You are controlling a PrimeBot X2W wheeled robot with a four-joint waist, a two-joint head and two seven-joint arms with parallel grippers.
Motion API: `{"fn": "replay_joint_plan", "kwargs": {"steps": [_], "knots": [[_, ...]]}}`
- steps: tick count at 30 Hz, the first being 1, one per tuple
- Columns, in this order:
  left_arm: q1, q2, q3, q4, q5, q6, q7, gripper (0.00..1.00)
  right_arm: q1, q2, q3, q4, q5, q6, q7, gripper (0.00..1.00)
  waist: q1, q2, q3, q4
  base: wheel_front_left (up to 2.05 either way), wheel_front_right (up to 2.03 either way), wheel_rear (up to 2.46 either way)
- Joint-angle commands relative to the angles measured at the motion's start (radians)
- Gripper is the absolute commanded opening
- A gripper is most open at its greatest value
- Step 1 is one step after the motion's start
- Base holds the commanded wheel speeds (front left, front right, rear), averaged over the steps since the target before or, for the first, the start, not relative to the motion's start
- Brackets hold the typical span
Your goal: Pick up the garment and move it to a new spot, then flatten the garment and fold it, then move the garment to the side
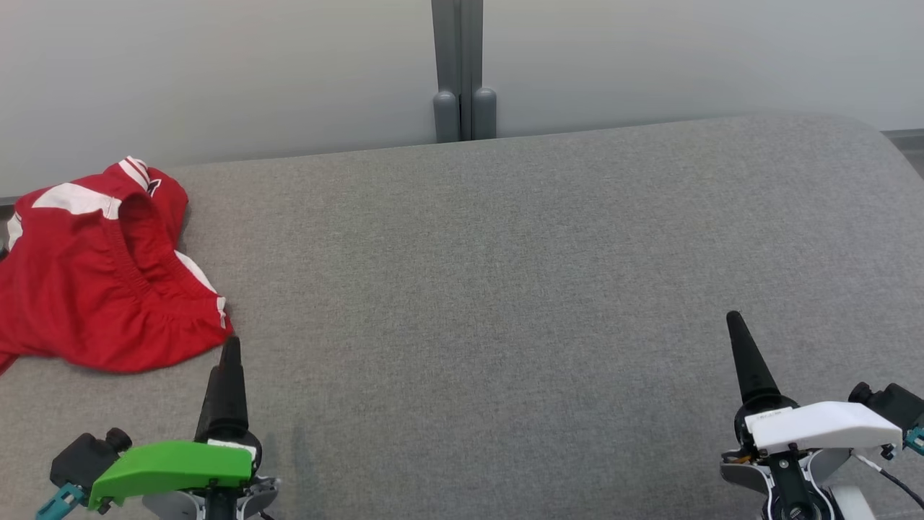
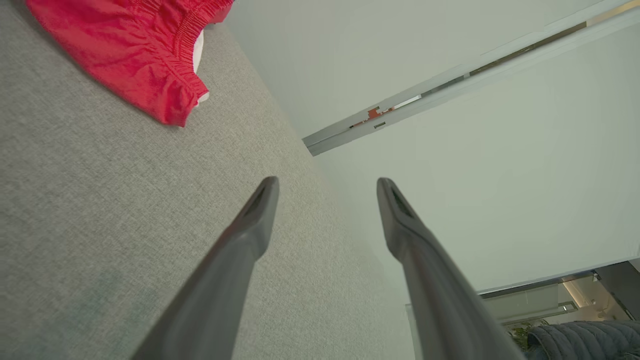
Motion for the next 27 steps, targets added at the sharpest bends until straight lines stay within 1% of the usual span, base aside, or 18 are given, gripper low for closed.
{"fn": "replay_joint_plan", "kwargs": {"steps": [1,18,27], "knots": [[-0.001,0.007,-0.012,-0.025,0.046,0.008,-0.011,1.00,0.002,-0.006,0.006,-0.023,-0.043,0.000,-0.013,1.00,0.0000,0.0000,-0.001,0.000,0.00,0.00,0.00],[0.021,0.008,-0.084,-0.048,0.373,0.071,-0.065,1.00,0.023,-0.007,0.043,-0.053,-0.358,0.000,-0.068,1.00,0.0000,0.0000,-0.004,0.000,0.00,0.00,0.00],[0.033,0.009,-0.099,-0.047,0.515,0.079,-0.091,1.00,0.028,-0.008,0.062,-0.047,-0.499,0.000,-0.093,1.00,0.0000,0.0000,-0.005,0.001,0.00,0.00,0.00]]}}
